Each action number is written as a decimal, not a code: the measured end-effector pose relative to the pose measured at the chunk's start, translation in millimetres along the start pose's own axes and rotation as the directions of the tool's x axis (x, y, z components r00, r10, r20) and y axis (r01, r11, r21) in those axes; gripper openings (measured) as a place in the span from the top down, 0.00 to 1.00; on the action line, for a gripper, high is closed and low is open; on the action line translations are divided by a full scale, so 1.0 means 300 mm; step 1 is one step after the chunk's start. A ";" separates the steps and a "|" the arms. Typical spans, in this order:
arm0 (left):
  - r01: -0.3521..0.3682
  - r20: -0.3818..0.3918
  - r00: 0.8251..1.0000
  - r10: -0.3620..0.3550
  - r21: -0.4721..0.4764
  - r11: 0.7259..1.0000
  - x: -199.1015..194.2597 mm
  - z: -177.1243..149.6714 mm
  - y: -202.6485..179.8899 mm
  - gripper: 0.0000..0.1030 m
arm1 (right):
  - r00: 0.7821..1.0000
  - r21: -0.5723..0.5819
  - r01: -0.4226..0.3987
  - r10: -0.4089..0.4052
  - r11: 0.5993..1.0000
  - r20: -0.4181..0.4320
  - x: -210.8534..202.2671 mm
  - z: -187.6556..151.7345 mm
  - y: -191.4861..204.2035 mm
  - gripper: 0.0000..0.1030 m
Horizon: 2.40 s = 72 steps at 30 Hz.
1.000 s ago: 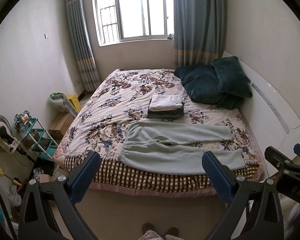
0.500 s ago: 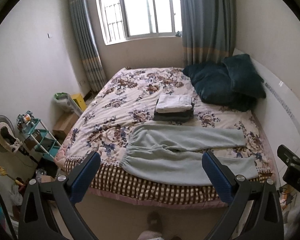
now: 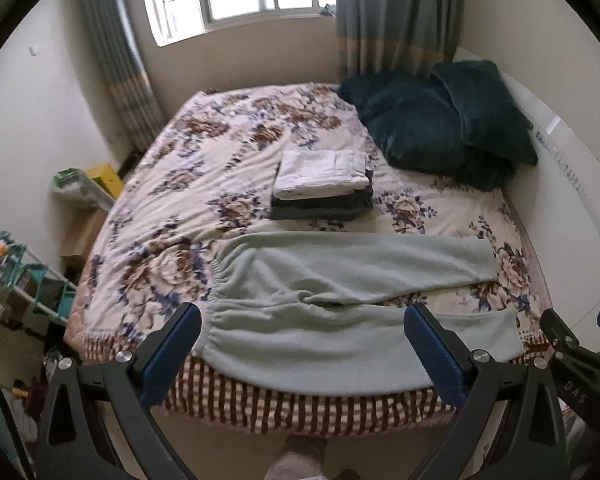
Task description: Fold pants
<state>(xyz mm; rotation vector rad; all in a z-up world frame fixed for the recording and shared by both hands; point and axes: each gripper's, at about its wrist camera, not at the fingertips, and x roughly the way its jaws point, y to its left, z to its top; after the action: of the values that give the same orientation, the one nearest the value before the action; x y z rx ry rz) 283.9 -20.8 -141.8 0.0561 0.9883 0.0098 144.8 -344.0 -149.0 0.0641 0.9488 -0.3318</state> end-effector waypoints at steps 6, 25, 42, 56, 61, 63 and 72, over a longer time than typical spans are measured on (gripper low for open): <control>0.029 -0.102 0.994 -0.024 0.042 0.999 0.311 0.149 0.010 0.00 | 0.999 -0.001 0.013 -0.013 1.000 -0.049 0.309 0.167 0.170 0.00; -0.101 -0.294 0.947 0.125 0.096 0.990 1.298 0.308 -0.048 0.00 | 0.976 -0.175 -0.025 -0.014 0.984 -0.219 1.417 0.332 0.500 0.00; 0.126 -0.463 0.867 0.185 0.563 0.817 2.004 0.313 -0.364 0.01 | 0.834 -0.525 -0.370 0.024 0.766 -0.552 2.222 0.310 0.684 0.00; 0.376 -0.641 0.754 0.143 0.600 0.706 2.191 0.333 -0.415 0.01 | 0.685 -0.511 -0.518 -0.025 0.686 -0.728 2.595 0.324 0.737 0.00; 0.392 -0.646 0.753 0.127 0.595 0.702 2.199 0.360 -0.433 0.08 | 0.654 -0.480 -0.562 0.007 0.674 -0.756 2.650 0.315 0.731 0.02; 0.412 -0.656 0.748 0.103 0.580 0.702 2.182 0.349 -0.432 0.21 | 0.649 -0.474 -0.578 0.022 0.664 -0.761 2.650 0.317 0.729 0.10; 0.410 -0.635 0.769 0.072 0.577 0.707 2.075 0.377 -0.497 0.81 | 0.634 -0.409 -0.601 0.097 0.687 -0.768 2.566 0.348 0.680 0.73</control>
<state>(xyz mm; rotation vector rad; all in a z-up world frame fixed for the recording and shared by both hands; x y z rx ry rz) 718.2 -153.5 -606.9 0.6994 1.6266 -0.5773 702.1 -364.3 -726.9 -0.2659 1.7468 0.4935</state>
